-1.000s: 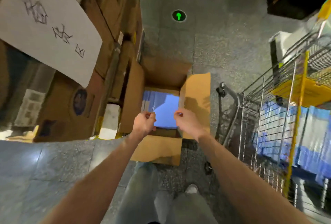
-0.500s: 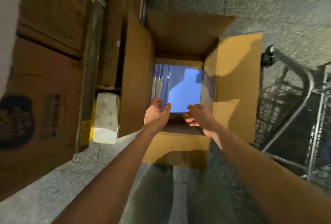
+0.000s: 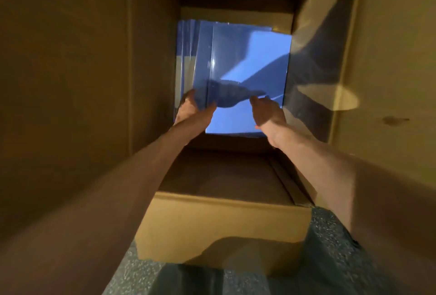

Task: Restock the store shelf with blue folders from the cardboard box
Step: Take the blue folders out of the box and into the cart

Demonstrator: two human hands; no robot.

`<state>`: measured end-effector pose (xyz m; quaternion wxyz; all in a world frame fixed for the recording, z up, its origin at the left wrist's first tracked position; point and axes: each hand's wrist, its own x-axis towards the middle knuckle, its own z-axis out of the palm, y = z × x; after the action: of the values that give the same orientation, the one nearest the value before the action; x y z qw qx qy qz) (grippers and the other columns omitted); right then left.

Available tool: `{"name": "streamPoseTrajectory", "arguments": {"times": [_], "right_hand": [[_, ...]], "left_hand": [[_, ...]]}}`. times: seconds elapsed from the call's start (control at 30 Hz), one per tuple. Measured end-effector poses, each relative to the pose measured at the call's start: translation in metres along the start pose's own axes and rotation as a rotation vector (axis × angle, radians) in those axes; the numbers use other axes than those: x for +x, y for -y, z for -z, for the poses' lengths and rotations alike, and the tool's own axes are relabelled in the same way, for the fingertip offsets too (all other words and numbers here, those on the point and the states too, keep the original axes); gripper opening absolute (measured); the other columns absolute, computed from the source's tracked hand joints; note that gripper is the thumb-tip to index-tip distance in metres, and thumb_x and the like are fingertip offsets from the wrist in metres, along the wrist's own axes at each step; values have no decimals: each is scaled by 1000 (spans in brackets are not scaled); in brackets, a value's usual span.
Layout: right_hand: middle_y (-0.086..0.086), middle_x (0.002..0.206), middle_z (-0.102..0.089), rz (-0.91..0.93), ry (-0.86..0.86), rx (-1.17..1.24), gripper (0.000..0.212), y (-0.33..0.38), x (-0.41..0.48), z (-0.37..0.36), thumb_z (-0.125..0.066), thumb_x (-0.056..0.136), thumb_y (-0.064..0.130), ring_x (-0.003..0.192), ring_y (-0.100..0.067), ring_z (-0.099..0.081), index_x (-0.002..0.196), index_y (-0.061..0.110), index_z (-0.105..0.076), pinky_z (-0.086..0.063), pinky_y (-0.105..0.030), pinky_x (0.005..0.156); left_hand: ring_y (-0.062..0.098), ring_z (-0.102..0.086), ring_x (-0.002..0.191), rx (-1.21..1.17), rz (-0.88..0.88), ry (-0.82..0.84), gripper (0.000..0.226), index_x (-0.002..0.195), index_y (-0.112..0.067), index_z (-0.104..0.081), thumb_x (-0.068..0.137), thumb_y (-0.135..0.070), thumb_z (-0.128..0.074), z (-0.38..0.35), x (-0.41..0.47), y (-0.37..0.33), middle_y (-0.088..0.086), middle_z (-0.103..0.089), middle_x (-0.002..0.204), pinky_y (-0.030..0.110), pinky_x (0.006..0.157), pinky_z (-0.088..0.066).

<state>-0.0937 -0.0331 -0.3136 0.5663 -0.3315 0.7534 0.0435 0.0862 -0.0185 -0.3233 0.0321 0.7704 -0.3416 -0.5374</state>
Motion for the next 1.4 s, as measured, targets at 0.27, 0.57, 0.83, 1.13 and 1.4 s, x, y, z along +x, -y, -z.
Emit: {"name": "streamPoseTrajectory", "arguments": {"times": [0.27, 0.57, 0.83, 1.13, 1.4], "right_hand": [[-7, 150, -48, -70, -70, 79, 52, -38, 43, -20, -32, 105, 52, 130, -28, -50, 146, 24, -47, -39, -33, 101], [-3, 153, -46, 40, -69, 60, 49, -11, 33, -19, -33, 105, 51, 136, -29, -45, 145, 27, -49, -33, -27, 99], [-5, 100, -73, 302, -328, 267, 62, 38, 6, 2, -72, 73, 69, 103, -22, -68, 97, 12, -69, -48, -24, 95], [-16, 126, -64, 170, -304, -104, 66, 30, -20, 54, -65, 88, 36, 121, -34, -57, 142, 6, -42, -48, -37, 98], [-18, 118, -58, 149, -244, -75, 31, 31, -45, 79, -47, 100, 23, 87, -27, -56, 122, 1, -51, -43, -28, 67]], "left_hand": [[28, -55, 128, -17, 27, -126, 60, 146, -16, -35, 97, -35, -63, -18, 33, 20, 9, -51, 143, 35, 101, -49], [30, -55, 124, -326, 111, -186, 39, 137, -11, -56, 106, -33, -47, -2, 21, 1, 13, -60, 134, 33, 101, -41], [18, -66, 83, -678, 174, -41, 31, 97, -18, -68, 108, -28, -40, -36, -39, -31, 2, -70, 91, 23, 59, -51], [17, -64, 108, -572, 87, 372, 51, 124, -23, -67, 111, -36, -20, -40, -74, -59, 0, -73, 117, 27, 86, -43], [21, -65, 109, -465, 41, 274, 44, 136, -24, -61, 110, -38, -28, -6, -88, -64, 3, -74, 115, 29, 83, -46]]}}
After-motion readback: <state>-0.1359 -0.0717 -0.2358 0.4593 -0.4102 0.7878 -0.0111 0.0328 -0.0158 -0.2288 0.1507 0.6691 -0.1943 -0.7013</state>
